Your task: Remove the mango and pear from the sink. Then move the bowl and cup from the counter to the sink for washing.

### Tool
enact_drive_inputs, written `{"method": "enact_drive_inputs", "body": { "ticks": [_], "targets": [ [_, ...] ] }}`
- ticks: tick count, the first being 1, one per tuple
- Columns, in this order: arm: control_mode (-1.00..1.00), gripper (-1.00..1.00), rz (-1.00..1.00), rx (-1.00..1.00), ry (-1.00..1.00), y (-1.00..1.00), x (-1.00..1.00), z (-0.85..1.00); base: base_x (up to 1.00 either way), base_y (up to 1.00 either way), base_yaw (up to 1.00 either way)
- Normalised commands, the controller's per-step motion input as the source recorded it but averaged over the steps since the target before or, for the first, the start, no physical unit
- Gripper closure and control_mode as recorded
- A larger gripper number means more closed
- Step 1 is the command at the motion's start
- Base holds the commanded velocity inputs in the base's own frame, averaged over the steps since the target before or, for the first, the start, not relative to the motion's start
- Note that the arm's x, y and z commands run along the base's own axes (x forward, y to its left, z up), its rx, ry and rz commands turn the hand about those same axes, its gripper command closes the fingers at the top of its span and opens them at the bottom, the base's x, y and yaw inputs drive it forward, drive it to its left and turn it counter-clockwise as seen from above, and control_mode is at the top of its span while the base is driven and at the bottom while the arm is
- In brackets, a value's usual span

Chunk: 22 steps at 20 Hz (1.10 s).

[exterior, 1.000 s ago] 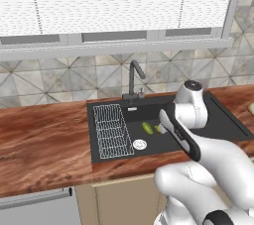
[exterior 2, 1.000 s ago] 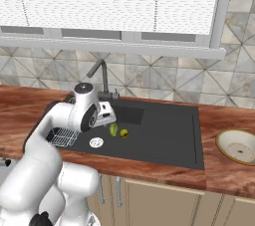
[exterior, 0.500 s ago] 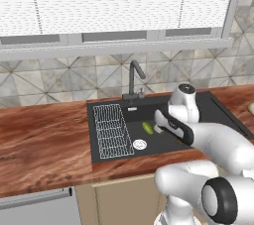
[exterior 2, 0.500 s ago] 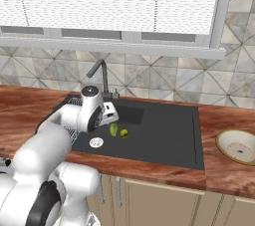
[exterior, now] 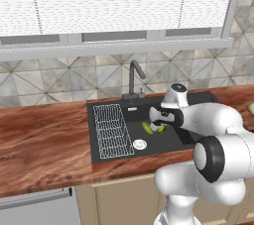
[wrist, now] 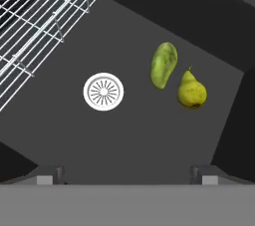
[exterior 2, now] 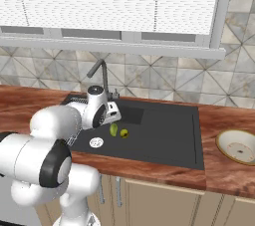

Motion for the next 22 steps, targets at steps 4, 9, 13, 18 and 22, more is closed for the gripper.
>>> {"method": "enact_drive_inputs", "body": {
  "ticks": [4, 9, 13, 18, 22],
  "targets": [
    [-1.00, -1.00, 0.00, 0.00, 0.05, 0.00, 0.34, -0.25, 0.00, 0.00, 0.00],
    [-1.00, -1.00, 0.01, 0.00, 0.07, 0.00, 0.31, -0.24, 0.00, 0.00, 0.00],
    [-1.00, -1.00, 0.03, 0.00, 0.07, 0.00, 0.22, -0.26, 0.00, 0.00, 0.00],
    [-1.00, -1.00, 0.02, 0.02, 0.07, 0.00, 0.23, -0.26, 0.00, 0.00, 0.00],
    [-1.00, -1.00, 0.01, 0.01, 0.04, 0.01, 0.23, -0.26, 0.00, 0.00, 0.00]
  ]
}}
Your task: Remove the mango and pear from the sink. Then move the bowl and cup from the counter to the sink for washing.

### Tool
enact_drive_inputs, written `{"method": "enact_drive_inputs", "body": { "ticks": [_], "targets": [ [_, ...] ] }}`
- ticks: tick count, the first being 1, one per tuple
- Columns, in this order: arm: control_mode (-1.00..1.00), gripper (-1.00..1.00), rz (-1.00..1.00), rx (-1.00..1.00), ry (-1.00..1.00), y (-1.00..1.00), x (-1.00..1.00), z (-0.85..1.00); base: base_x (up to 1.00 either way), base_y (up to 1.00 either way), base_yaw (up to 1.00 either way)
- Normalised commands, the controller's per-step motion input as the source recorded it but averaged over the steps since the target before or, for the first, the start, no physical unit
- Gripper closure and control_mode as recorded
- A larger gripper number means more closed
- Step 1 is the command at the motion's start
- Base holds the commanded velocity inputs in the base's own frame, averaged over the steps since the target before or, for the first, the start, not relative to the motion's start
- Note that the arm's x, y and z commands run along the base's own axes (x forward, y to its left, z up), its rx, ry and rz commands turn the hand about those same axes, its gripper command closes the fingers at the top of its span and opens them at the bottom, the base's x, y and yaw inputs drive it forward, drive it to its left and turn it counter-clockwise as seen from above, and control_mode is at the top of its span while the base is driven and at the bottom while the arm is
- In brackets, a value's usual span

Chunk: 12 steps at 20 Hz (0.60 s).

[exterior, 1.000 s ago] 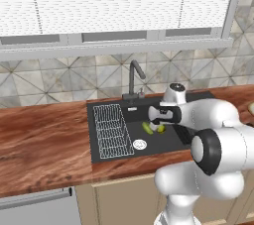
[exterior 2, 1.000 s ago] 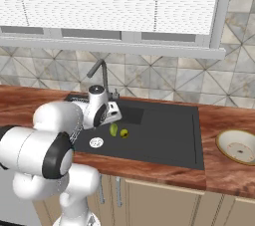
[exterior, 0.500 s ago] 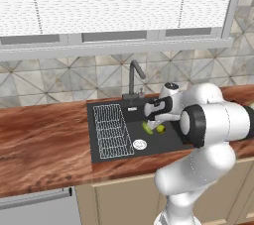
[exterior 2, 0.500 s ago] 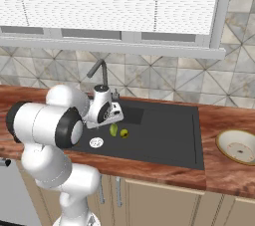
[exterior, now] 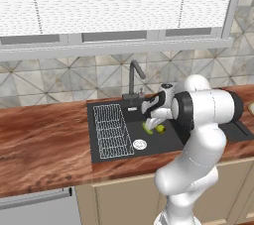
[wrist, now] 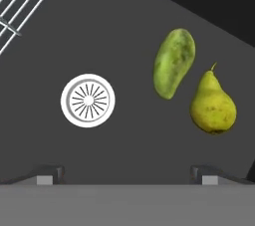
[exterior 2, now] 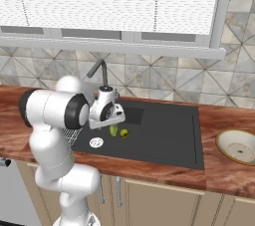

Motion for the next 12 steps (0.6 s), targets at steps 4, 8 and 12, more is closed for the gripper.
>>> {"method": "enact_drive_inputs", "body": {
  "ticks": [4, 8, 12],
  "targets": [
    [-1.00, -1.00, 0.00, 0.00, 0.00, 0.05, 0.25, -0.24, 0.00, 0.00, 0.00],
    [-1.00, -1.00, 0.00, 0.00, 0.00, 0.05, 0.23, -0.20, 0.00, 0.00, 0.00],
    [-1.00, -1.00, 0.00, 0.00, 0.00, 0.06, 0.21, -0.21, 0.00, 0.00, 0.00]
  ]
}}
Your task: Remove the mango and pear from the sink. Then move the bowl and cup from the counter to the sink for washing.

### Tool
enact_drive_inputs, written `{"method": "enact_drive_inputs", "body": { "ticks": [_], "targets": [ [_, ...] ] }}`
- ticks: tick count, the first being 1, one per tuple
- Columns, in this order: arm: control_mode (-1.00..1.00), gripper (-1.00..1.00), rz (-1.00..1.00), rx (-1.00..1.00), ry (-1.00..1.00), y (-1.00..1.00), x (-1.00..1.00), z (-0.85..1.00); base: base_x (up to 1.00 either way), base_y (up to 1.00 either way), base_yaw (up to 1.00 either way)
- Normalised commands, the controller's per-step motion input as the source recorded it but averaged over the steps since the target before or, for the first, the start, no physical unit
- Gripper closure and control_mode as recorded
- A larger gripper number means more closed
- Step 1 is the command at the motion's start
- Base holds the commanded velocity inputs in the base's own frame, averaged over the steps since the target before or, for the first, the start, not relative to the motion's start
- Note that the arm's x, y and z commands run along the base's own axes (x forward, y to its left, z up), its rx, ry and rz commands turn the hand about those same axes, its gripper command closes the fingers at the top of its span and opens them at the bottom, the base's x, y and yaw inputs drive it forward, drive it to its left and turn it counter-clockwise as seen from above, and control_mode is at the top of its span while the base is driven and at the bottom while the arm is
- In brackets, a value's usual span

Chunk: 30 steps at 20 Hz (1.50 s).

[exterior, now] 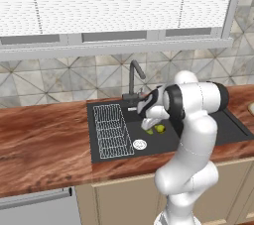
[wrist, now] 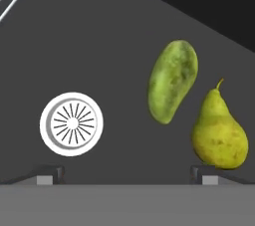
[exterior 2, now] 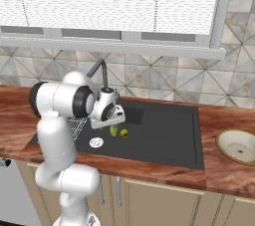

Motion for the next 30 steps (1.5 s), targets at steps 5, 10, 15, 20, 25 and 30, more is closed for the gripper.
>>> {"method": "enact_drive_inputs", "body": {
  "ticks": [5, 10, 15, 20, 25, 30],
  "targets": [
    [-1.00, -1.00, 0.00, 0.00, 0.00, 0.02, 0.29, -0.17, 0.00, 0.00, 0.00],
    [-1.00, -1.00, 0.00, 0.00, 0.00, 0.00, 0.27, -0.18, 0.00, 0.00, 0.00],
    [-1.00, -1.00, 0.00, 0.00, 0.00, 0.00, 0.24, -0.20, 0.00, 0.00, 0.00],
    [-1.00, -1.00, 0.00, 0.00, 0.00, 0.00, 0.22, -0.21, 0.00, 0.00, 0.00],
    [-1.00, -1.00, 0.00, 0.00, -0.04, 0.00, 0.24, -0.24, 0.00, 0.00, 0.00],
    [-1.00, -1.00, 0.00, 0.00, 0.00, 0.00, 0.19, -0.23, 0.00, 0.00, 0.00]
  ]
}}
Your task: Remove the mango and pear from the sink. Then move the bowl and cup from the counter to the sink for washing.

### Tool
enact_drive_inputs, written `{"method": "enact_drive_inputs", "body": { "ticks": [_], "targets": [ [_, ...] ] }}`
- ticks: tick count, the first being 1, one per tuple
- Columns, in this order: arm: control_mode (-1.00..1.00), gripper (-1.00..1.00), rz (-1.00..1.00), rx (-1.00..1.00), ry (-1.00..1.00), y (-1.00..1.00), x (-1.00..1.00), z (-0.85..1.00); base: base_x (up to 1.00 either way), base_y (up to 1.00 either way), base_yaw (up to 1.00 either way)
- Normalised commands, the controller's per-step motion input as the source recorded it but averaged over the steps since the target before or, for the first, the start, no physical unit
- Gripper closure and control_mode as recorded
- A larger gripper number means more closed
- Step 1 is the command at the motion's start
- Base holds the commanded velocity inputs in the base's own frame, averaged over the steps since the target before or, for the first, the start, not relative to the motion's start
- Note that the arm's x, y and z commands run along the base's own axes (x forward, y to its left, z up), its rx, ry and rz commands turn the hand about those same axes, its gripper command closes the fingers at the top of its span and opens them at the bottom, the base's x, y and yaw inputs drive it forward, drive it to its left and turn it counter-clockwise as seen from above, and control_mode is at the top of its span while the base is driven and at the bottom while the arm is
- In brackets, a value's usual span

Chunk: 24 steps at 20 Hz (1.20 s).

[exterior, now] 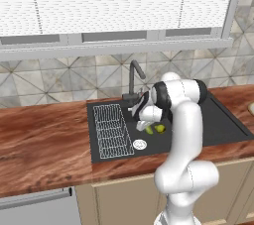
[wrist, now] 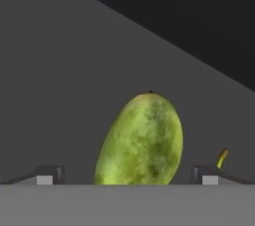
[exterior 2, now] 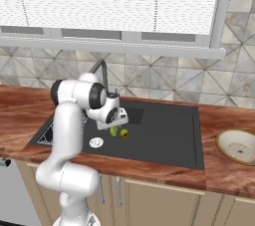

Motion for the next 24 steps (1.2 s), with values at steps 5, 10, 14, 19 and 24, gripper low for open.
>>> {"method": "enact_drive_inputs", "body": {
  "ticks": [5, 10, 14, 19, 24],
  "targets": [
    [-1.00, -1.00, 0.00, 0.00, 0.00, 0.00, 0.21, -0.21, 0.00, 0.00, 0.00],
    [-1.00, -1.00, 0.00, 0.00, 0.00, 0.00, 0.14, -0.24, 0.00, 0.00, 0.00],
    [-1.00, 1.00, 0.00, 0.00, 0.05, 0.00, 0.01, -0.24, 0.00, 0.00, 0.00],
    [-1.00, 1.00, 0.00, -0.01, 0.15, 0.00, 0.00, -0.15, 0.00, 0.00, 0.00],
    [-1.00, 1.00, 0.00, 0.00, 0.00, -0.07, -0.22, 0.02, 0.00, 0.00, 0.00]
  ]
}}
